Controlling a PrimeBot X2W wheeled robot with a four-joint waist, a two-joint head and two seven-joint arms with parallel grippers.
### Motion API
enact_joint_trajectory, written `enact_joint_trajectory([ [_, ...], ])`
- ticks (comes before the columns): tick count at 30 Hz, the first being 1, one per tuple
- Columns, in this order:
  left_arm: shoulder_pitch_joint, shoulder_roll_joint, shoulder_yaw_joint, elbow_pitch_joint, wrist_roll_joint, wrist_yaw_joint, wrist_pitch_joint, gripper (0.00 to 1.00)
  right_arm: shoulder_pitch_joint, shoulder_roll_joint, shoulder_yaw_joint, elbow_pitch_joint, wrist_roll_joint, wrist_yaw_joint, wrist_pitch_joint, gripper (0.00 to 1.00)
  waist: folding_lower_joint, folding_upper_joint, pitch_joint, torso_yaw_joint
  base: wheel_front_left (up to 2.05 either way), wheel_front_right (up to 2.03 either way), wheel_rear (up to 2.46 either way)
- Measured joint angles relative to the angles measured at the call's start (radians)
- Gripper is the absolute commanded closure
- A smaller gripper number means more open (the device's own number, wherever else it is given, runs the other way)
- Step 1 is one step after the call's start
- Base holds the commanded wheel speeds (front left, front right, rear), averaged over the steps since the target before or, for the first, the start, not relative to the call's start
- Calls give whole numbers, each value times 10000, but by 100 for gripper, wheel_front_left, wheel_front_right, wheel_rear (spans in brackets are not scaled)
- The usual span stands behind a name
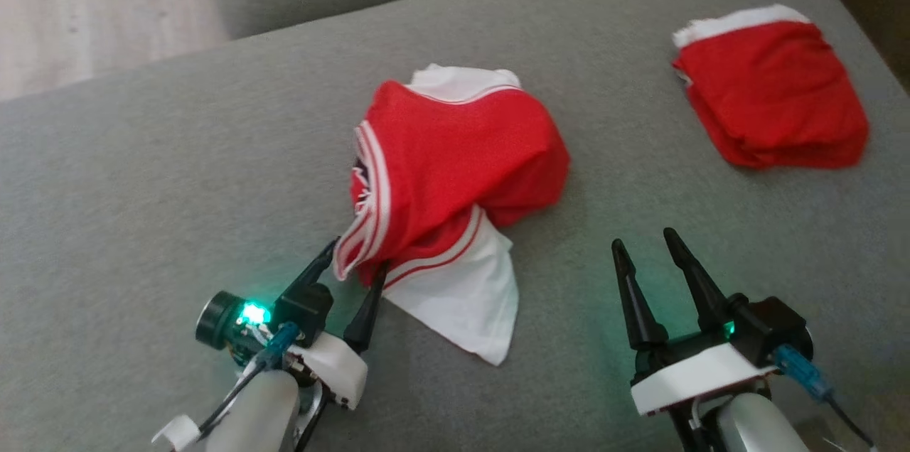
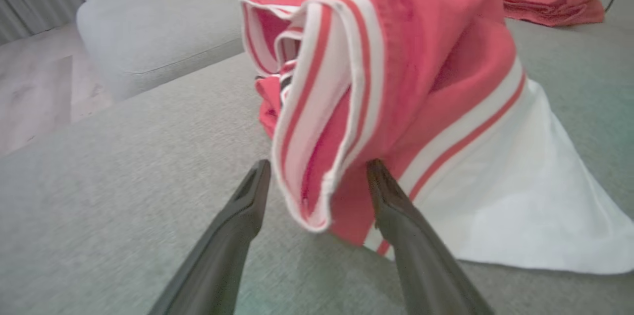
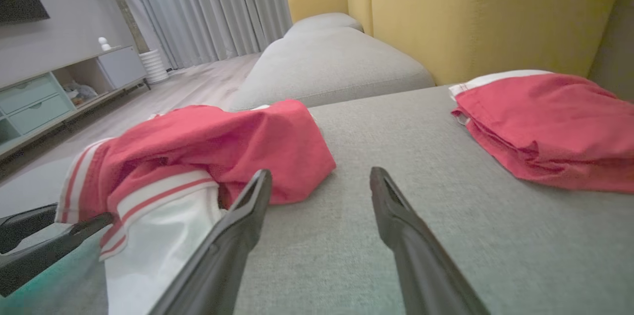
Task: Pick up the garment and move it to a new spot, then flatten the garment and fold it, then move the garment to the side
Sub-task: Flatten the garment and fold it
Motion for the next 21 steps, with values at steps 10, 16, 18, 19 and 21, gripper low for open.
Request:
enact_joint_trajectory([
  [10, -58, 109, -1645, -2180, -1810, -322, -2, 100, 30, 23, 8, 104, 21, 0, 0, 0, -3, 0, -143, -941, 0, 0, 0],
  [16, -2161, 121, -3486, -3359, -5106, -336, 38, 100, 162, 31, 10, 159, 46, 0, 0, 0, -3, 0, -597, -1155, 0, 0, 0],
  [18, -3510, 282, -3547, -3574, -5846, -336, 63, 100, 162, 31, 15, 165, 46, 0, 0, 0, -3, 0, -714, -1220, 0, 0, 0],
  [19, -4218, 362, -3559, -3649, -6082, -336, 132, 100, 170, 31, 15, 165, 46, 0, 0, 0, -3, 0, -767, -1246, 0, 0, 0],
  [21, -5505, 460, -3505, -3682, -6322, -336, 130, 100, 205, 31, 0, 165, 48, 0, 0, 0, -3, 0, -847, -1246, 0, 0, 0],
])
